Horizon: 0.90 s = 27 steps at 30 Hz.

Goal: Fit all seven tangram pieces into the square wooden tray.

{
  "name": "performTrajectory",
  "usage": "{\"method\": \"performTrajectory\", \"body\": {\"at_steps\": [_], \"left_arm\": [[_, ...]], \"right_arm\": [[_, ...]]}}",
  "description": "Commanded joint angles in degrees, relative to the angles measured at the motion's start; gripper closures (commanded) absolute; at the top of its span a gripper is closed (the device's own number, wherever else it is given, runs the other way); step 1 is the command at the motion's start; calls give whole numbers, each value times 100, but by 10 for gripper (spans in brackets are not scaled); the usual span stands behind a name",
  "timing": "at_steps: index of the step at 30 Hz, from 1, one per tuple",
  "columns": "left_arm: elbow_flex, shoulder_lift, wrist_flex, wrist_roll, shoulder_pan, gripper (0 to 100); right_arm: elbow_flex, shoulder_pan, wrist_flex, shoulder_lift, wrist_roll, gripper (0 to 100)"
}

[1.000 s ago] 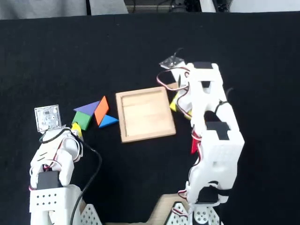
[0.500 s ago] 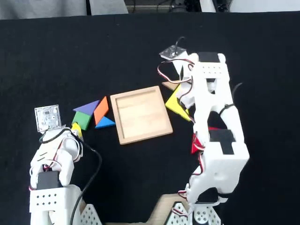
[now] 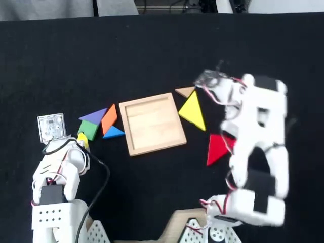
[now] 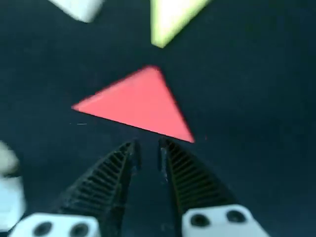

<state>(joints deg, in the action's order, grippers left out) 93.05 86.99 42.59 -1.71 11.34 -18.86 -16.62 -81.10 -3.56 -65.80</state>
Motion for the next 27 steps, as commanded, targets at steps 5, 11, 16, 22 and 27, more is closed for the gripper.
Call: {"method": "performTrajectory", "body": {"at_steps": [5,11,16,22,27], "left_arm": [[-40,62,-132,-62,-75,892],[-40,62,-132,-62,-75,892],[-31,62,-132,-62,-75,893],[-31,62,-123,-62,-75,893],[-31,62,-123,-62,-75,893]], "right_arm": [[-1684,-633,1371,-699,-563,956],[-2536,-202,738,-716,-1741,988],[-2536,-501,1802,-681,-1196,987],[-2246,-545,1978,40,-1169,987],[-1754,-404,1960,734,-677,987]]}}
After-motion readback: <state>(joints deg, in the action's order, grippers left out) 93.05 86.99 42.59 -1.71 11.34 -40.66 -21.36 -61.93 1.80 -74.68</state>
